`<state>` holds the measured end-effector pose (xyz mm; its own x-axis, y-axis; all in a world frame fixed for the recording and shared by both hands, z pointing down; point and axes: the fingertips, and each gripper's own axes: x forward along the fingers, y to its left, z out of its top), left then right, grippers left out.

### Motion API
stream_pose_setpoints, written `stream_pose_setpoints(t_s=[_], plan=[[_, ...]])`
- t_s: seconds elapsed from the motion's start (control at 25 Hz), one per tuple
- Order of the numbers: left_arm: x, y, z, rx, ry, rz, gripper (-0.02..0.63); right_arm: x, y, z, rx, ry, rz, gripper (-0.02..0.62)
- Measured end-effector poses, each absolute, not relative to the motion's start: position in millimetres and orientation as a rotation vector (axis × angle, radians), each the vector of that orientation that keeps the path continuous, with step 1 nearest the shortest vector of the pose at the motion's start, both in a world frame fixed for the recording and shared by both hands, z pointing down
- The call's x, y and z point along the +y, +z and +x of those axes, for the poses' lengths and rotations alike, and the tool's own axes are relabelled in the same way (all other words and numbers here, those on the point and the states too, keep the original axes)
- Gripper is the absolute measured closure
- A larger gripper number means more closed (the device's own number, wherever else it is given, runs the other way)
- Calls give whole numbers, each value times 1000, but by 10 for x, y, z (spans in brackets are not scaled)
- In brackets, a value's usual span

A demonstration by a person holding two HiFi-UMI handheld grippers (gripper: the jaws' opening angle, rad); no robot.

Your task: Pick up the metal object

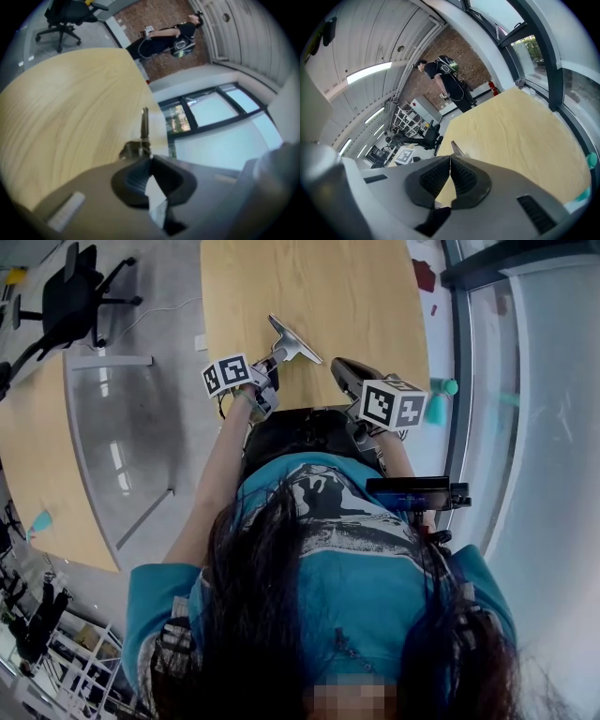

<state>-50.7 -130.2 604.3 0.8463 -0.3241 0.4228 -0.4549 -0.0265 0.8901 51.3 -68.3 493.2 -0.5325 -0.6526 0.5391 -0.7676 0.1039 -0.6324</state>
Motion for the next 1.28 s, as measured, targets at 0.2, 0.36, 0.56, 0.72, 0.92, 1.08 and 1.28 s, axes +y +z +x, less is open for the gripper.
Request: stream_pose_setpoints(t_s=[0.2,0.36,0.56,0.72,0.92,1.08,1.28], plan=[[-1125,5878,-689,-689,86,1686,601,-591,4955,404,-2268,1389,1376,581],[-848,5663,-708,-730,81,1735,601,-425,4902,405,-2299,1380,1314,581],[-476,5390,-781,-768,58,1771,600,-230,4936,372,-2299,1406,1256,581],[-192,5226,-850,-794,42,1774,601,-130,5022,318,-2296,1442,1204,581],[124,5049,-1105,-826,11,1754,600,-39,5114,130,-2289,1490,1146,581],[296,5027,-1241,-849,19,1744,601,-91,5198,134,-2276,1499,1156,582],[484,5011,-1389,-857,38,1776,601,-115,5222,96,-2273,1493,1212,581]])
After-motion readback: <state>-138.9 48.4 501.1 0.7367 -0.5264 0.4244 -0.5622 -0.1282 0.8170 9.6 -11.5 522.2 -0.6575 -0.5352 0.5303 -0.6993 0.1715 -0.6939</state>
